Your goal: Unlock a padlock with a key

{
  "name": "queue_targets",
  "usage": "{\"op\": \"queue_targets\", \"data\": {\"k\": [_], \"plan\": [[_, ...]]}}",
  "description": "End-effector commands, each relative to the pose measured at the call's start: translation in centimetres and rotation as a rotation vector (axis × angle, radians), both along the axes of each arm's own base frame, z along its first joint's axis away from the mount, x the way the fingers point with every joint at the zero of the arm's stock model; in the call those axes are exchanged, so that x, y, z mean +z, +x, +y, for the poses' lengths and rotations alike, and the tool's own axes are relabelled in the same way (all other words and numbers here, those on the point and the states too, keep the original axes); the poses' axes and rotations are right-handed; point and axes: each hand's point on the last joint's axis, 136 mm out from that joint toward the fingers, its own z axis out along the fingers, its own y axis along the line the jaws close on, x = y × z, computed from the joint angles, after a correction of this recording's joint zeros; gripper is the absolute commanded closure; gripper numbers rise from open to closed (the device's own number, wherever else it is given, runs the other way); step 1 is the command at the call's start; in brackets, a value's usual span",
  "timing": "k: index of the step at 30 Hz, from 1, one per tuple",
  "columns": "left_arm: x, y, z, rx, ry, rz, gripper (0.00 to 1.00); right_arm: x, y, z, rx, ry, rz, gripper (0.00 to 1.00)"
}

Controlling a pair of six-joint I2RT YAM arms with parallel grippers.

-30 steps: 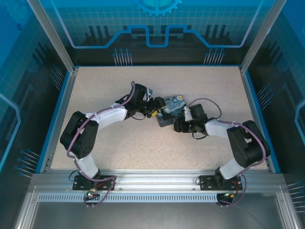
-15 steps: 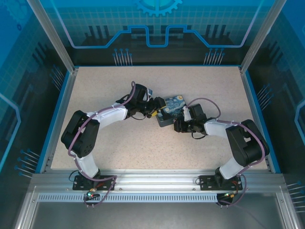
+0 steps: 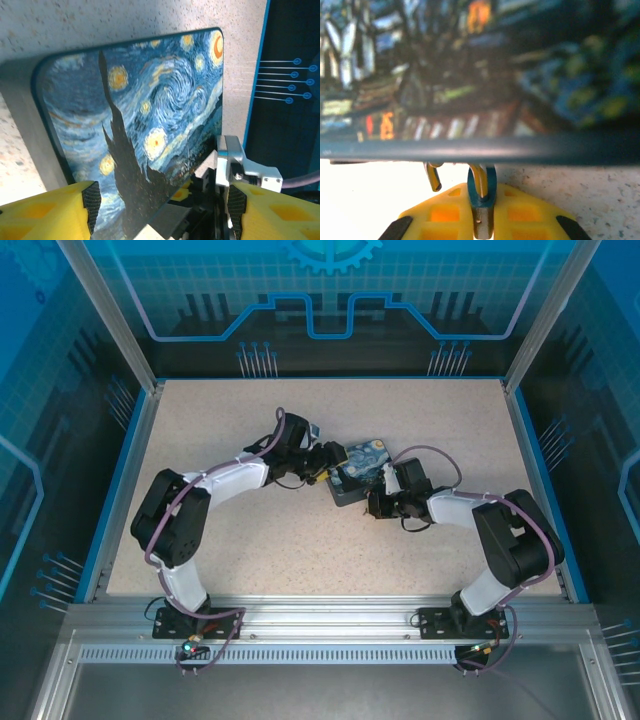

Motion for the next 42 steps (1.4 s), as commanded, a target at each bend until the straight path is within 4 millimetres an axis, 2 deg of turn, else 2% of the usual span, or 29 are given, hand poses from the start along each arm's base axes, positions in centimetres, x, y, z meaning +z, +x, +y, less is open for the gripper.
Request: {"op": "queue_targets", "data": {"k": [1, 6, 9, 18, 28, 35, 42], "plan": [[-0.5, 0.9, 1.6, 0.0, 0.118, -0.035, 0.31, -0.5, -0.7, 0.0, 0.003, -0.008, 0.021, 0.92], [-1.8, 1.0, 3.3, -0.015, 0.269, -0.058, 0.31, -0.4, -0.9, 0.1, -0.015, 0.011, 0.031, 0.95], [-2.7, 0.8, 3.6, -0.029, 0.318, -0.057, 0.31, -0.4, -1.0, 0.2, -0.03, 0.033, 0.04, 0.95], [-5.9, -0.2, 3.2, -0.089, 0.476, -0.05, 0.3, -0.6, -1.2, 0.4, -0.094, 0.085, 0.081, 1.0], [-9.1, -2.1, 2.7, -0.13, 0.534, 0.014, 0.31, -0.6, -1.2, 0.5, -0.258, 0.195, 0.165, 1.0], [-11.3, -4.4, 2.6, -0.14, 0.536, 0.074, 0.37, 0.7, -0.1, 0.4, -0.433, 0.31, 0.182, 1.0], [-12.9, -5.9, 2.6, -0.136, 0.525, 0.126, 0.45, 2.2, 2.4, 0.4, -0.532, 0.378, 0.143, 1.0]]}}
